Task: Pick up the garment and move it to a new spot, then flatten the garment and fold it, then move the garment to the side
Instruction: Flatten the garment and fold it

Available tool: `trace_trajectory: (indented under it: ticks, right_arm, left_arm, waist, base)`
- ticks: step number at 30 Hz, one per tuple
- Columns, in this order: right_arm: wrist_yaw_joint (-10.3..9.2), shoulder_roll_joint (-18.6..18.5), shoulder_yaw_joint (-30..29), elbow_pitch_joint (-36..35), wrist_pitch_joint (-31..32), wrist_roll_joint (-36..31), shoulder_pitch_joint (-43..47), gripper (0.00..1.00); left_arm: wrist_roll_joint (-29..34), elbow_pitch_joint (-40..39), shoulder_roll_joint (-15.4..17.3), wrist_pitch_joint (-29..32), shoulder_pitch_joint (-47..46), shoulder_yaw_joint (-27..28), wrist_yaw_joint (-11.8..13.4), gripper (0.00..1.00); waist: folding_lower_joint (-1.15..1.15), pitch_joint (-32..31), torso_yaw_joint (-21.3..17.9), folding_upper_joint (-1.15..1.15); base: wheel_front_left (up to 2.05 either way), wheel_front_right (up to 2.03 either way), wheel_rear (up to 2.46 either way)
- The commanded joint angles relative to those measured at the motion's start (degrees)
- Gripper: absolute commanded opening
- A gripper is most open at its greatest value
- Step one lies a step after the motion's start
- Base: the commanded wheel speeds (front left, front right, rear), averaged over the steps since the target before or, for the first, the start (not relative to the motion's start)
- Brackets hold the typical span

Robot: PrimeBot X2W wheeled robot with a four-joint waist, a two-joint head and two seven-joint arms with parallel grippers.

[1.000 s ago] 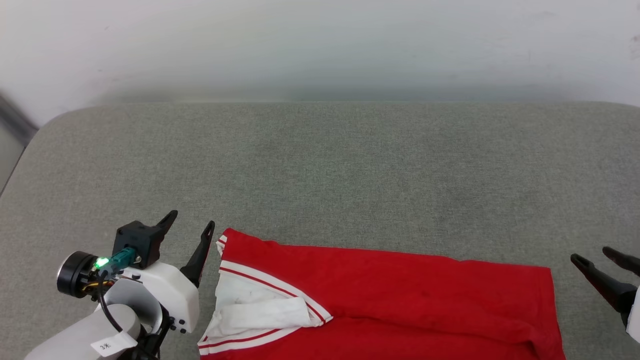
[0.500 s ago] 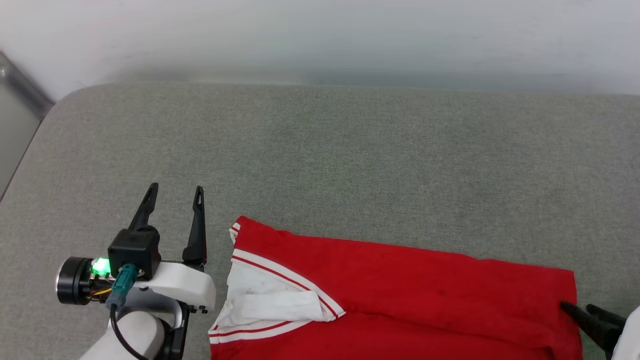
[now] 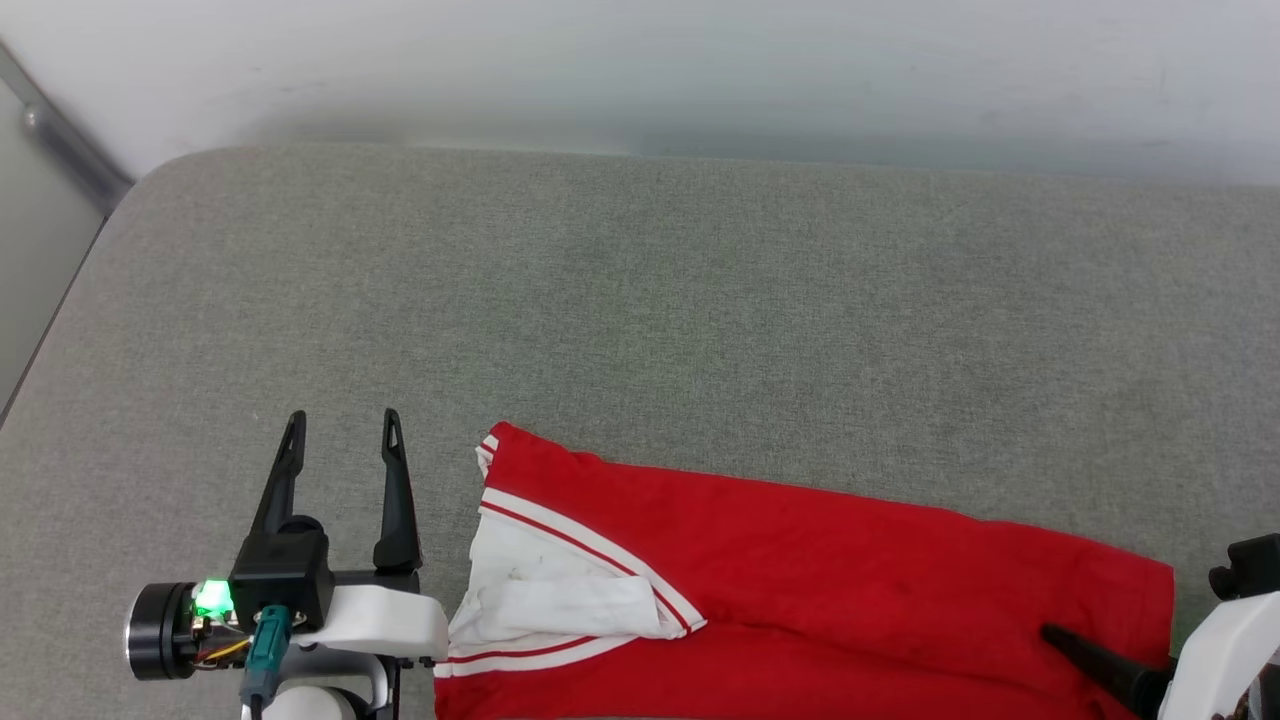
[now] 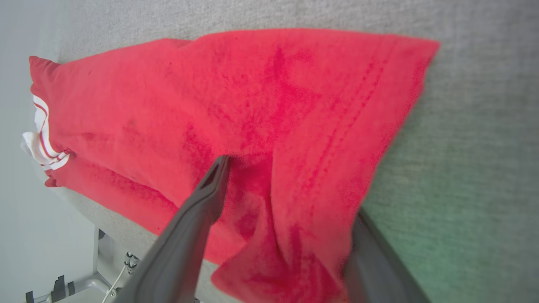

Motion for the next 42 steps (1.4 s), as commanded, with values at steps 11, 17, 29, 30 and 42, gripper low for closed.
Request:
trace_trajectory:
  ticks: [11,17,29,30,42]
  right_arm:
    - [-0.01,-0.76,2.43,2.99,-1.67,-0.03,-1.74,0.00]
    - [-0.02,-4.44,-0.01,3.54,-3.08,0.64,-2.60,0.00]
    - [-0.01,-11.42,-2.75,1.87,-0.66,2.07,-0.09,0.00]
    - [-0.01,-11.42,-2.75,1.87,-0.66,2.07,-0.09,0.00]
    - [-0.01,-7.07,2.06,-19.53,7.93,2.83,-3.27,0.00]
  left_arm:
    - [7.94,0.47,-6.63,-0.15,5.00,7.38,-5.97,1.00]
    - [11.02,0.22,-8.23,-0.15,6.25,9.40,-7.52,1.00]
    - [13.36,1.13,-9.71,-0.15,8.96,11.49,-10.21,1.00]
    - [13.36,1.13,-9.71,-0.15,8.96,11.49,-10.21,1.00]
    - [14.13,1.19,-11.19,-0.15,8.21,12.18,-12.06,1.00]
  waist:
    - [0.00,-1.15,0.19,0.00]
    - [0.00,-2.52,-0.36,0.00]
    - [0.00,-5.48,-2.39,0.00]
    - [0.00,-5.48,-2.39,0.00]
    - [0.00,-4.56,-2.50,0.00]
  base:
    - [0.00,0.00,0.00]
    - [0.00,0.00,0.00]
    - [0.00,0.00,0.00]
    - [0.00,0.00,0.00]
    - [0.00,0.00,0.00]
